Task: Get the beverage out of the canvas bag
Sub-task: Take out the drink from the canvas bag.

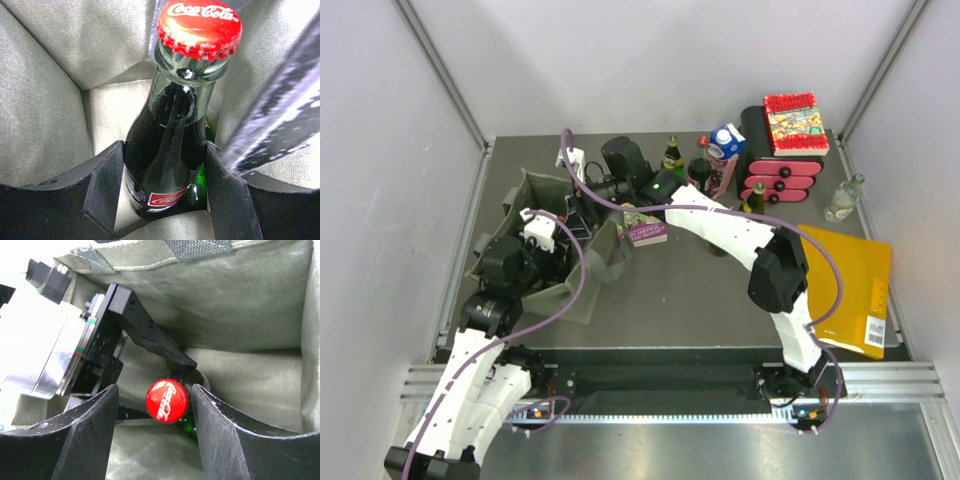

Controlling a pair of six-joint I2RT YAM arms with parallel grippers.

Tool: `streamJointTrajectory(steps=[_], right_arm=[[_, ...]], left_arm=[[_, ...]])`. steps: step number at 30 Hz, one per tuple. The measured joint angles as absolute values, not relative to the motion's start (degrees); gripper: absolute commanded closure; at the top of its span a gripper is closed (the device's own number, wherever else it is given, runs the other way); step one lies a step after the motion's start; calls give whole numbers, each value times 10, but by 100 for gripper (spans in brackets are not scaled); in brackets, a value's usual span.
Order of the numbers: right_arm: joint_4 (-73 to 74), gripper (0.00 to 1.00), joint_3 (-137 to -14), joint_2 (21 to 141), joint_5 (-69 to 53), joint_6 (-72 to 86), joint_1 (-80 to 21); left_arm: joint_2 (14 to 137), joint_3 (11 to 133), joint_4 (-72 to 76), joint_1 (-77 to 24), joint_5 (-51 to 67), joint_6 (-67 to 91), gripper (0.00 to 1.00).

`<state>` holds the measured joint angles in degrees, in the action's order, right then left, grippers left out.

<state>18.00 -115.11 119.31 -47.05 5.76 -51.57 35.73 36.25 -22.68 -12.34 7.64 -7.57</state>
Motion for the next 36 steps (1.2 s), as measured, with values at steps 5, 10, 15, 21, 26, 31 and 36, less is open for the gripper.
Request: streamJointTrajectory(steps=[5, 10, 15, 21, 26, 31, 36], right_arm=[[149, 42, -1151, 1206, -477, 84, -517], [128, 55, -1152, 1218, -478, 98, -520], [114, 86, -1152, 1222, -461, 93, -519], [121, 100, -1157, 1224, -450, 73, -516], [141, 100, -1172, 1224, -448, 60, -516], [143, 100, -1179, 1224, -447, 60, -516], [161, 100, -1180, 1224, -430, 55, -516]], left_arm=[[358, 363, -226, -124, 77, -73, 100], [357, 362, -226, -124, 78, -72, 100], [359, 362, -225, -123, 78, -65, 100], [360, 362, -227, -123, 78, -42, 82], [359, 363, -219, -123, 78, -32, 45], [349, 363, -218, -124, 74, -21, 26], [317, 407, -201, -128, 76, -2, 22]])
